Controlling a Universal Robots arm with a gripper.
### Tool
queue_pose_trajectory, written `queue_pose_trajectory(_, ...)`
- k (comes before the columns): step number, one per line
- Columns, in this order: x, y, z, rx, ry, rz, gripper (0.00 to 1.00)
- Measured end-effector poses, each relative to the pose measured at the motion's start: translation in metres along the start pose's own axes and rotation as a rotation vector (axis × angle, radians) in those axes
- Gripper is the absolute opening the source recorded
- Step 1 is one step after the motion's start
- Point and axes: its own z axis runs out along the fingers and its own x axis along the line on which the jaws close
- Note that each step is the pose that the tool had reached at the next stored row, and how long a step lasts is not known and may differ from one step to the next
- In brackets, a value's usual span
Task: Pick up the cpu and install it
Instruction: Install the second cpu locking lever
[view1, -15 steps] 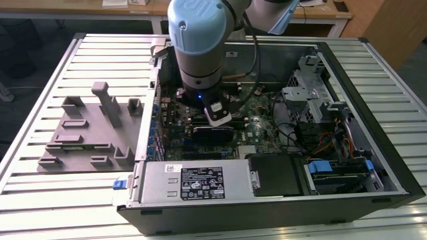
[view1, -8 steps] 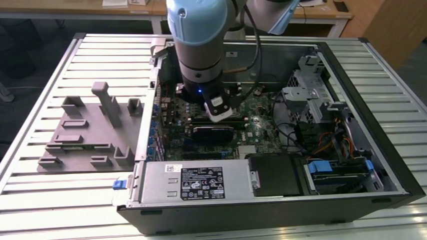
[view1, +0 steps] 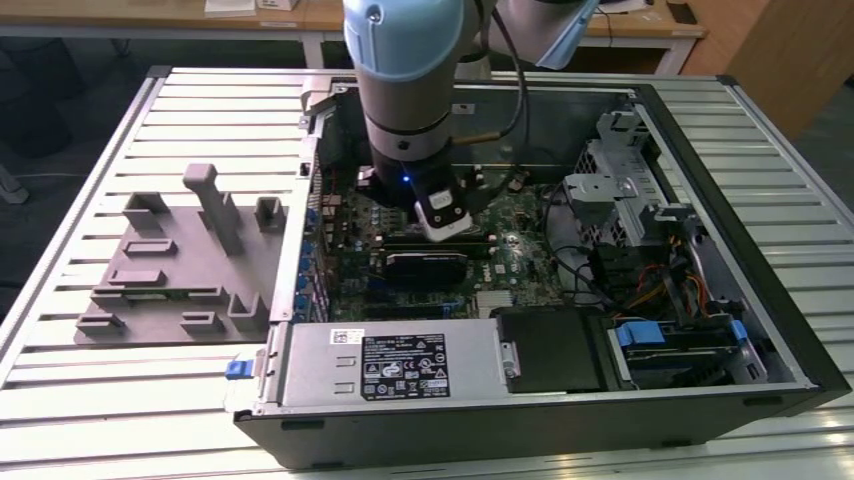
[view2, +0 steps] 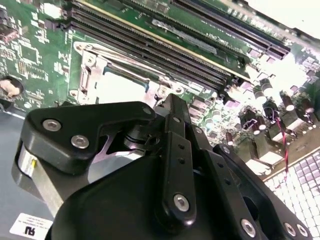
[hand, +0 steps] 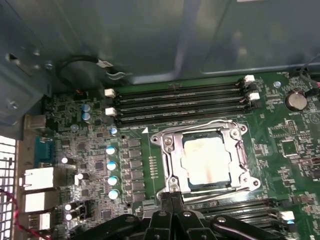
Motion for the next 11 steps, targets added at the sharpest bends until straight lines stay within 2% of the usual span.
queue_pose_trajectory(4,-0.0037,0.0040,0.0012,0.0225,-0.0039,0.001,0.11)
queue_pose_trajectory(11,-0.0129,0.0127,0.0039,0.0439,-0.0072,0.000,0.11)
